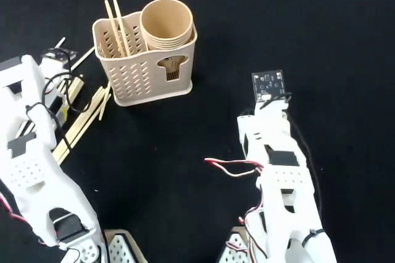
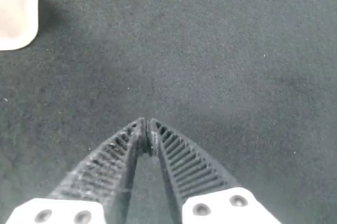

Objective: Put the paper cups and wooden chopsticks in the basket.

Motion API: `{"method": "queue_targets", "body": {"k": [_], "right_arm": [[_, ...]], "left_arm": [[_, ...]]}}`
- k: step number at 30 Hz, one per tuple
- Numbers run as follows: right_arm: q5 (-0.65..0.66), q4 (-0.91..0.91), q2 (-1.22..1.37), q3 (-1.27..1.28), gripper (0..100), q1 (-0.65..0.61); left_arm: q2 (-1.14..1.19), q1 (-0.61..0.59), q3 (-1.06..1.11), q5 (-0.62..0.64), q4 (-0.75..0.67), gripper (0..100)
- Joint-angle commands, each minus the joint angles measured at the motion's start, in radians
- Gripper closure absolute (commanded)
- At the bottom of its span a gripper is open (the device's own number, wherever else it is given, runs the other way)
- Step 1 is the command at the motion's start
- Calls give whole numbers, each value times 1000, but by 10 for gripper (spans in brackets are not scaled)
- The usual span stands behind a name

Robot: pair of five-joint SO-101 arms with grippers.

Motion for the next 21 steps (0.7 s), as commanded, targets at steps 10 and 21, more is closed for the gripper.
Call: {"method": "queue_targets", "body": {"k": [10, 21], "right_arm": [[9, -20, -21, -5, 985, -6], [9, -18, -19, -5, 985, -6]], "left_arm": [[-813, 33, 670, 61, -433, 971], [-1353, 51, 1170, 374, -1010, 971]]}}
